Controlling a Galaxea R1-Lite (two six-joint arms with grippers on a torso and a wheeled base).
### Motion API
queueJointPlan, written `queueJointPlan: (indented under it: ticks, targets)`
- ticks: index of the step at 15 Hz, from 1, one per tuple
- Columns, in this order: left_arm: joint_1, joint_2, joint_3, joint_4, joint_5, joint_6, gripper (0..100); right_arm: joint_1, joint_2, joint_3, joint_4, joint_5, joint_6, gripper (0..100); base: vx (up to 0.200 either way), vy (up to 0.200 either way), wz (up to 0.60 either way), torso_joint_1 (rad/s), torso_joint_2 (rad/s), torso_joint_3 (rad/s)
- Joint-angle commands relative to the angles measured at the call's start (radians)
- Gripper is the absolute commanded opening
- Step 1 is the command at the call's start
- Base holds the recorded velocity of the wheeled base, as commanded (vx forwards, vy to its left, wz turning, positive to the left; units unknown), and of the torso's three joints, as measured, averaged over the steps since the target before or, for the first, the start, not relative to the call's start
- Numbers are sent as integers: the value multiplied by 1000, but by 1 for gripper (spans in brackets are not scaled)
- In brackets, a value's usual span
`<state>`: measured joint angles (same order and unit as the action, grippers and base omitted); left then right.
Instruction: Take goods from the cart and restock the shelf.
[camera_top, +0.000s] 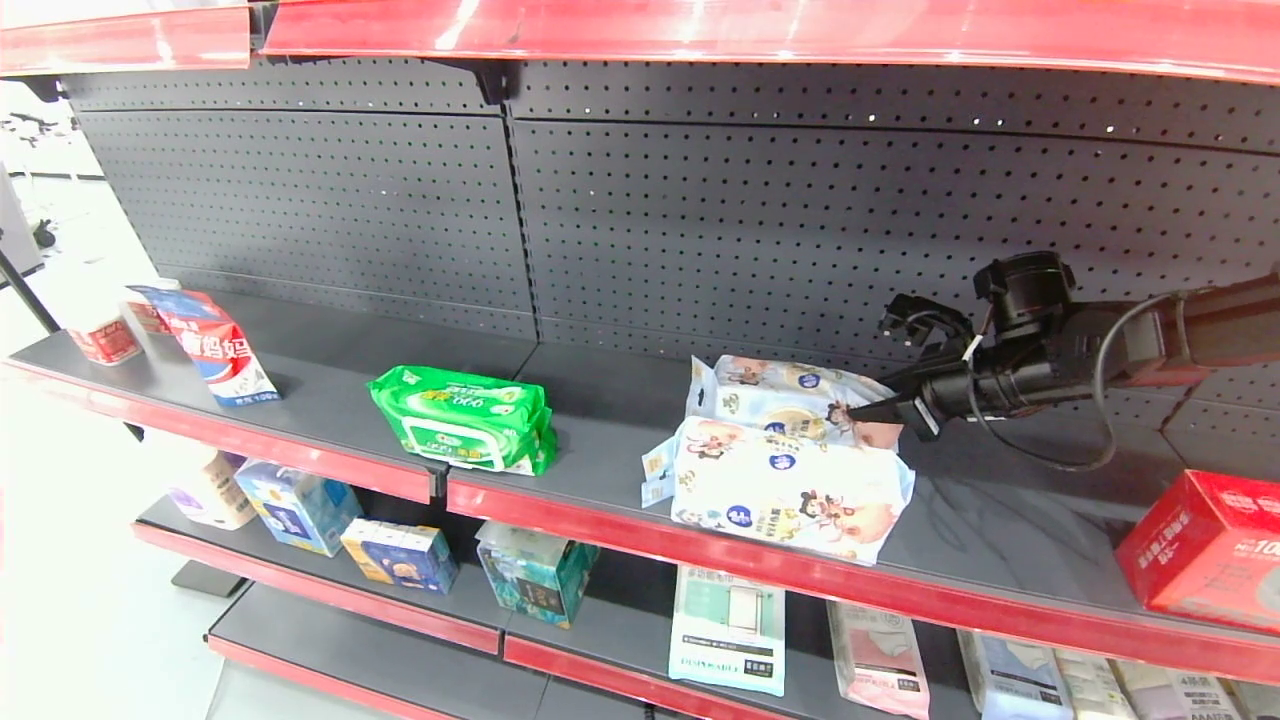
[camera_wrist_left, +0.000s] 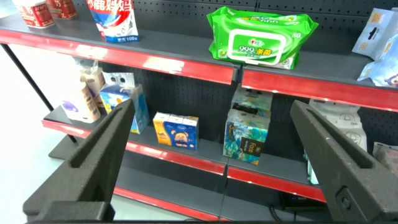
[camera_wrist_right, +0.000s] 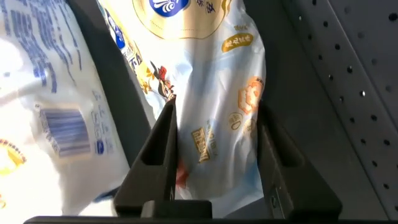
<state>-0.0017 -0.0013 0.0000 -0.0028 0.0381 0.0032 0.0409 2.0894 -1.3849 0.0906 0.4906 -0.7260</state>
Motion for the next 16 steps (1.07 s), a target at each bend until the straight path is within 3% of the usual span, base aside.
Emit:
queueJointPlan:
  ticks: [1, 16]
  targets:
    - [0, 1, 0, 0, 0, 0, 100, -3, -18, 21, -2, -14, -1, 0, 0, 0, 0, 0, 0, 0]
    - [0, 1, 0, 0, 0, 0, 100, 5, -38, 56, -5, -61, -4, 0, 0, 0, 0, 0, 0, 0]
